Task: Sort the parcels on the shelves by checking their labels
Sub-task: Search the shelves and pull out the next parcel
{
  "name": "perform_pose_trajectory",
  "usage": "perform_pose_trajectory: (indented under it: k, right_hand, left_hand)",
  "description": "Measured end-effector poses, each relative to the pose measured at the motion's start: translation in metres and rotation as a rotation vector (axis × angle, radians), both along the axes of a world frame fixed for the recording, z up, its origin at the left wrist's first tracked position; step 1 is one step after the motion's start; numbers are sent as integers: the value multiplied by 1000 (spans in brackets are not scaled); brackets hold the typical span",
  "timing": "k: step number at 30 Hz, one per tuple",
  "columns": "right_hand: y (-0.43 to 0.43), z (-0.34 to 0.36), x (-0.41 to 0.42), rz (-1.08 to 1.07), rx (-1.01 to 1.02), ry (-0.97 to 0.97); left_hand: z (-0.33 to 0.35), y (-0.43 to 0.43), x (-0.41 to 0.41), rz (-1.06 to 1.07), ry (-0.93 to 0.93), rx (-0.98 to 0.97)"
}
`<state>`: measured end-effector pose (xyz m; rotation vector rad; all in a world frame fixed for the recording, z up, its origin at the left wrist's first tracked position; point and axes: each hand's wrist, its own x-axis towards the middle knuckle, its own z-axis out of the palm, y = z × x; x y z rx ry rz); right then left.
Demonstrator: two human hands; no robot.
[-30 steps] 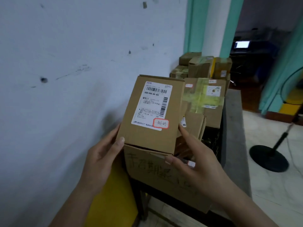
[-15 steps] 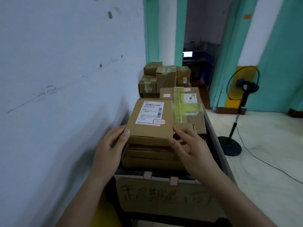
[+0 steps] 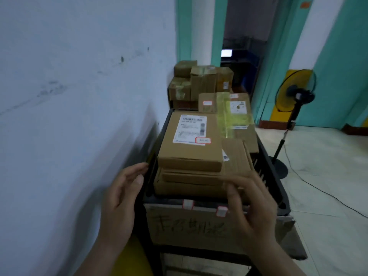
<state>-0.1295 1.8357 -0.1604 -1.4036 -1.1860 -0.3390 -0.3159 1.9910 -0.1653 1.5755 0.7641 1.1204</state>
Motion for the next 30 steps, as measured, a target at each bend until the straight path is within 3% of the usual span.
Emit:
perform_pose_trajectory:
  k: [3,7,13,18,21,23,30]
  right_hand:
    - [3,-18,-26,298,-110,1]
    - [21,-54,-42,631,-440,19]
    - [28,-117,-47,1000,-803,249]
    - [12,-150,-74,1254,-1197,389]
    - [-16,-157,-107,1379,-1376,428]
    - [-45,-156,-134,1509,-1461,391]
    - [-193,-135,-226,1972,-1495,-57]
  left_hand:
    - [-30,-25,-20,86,-11,-98]
    - [-77,-59,-51,195,3,-311]
    - [-112,-145,-86,626,60,-565]
    - [-126,-239,-71,939,-53,-815]
    - [-119,-302,-62,1081,-155,-833]
    - [-116,-352,-68,1229,-221,-784]
    - [-117,-562,-93,1779,-551,-613]
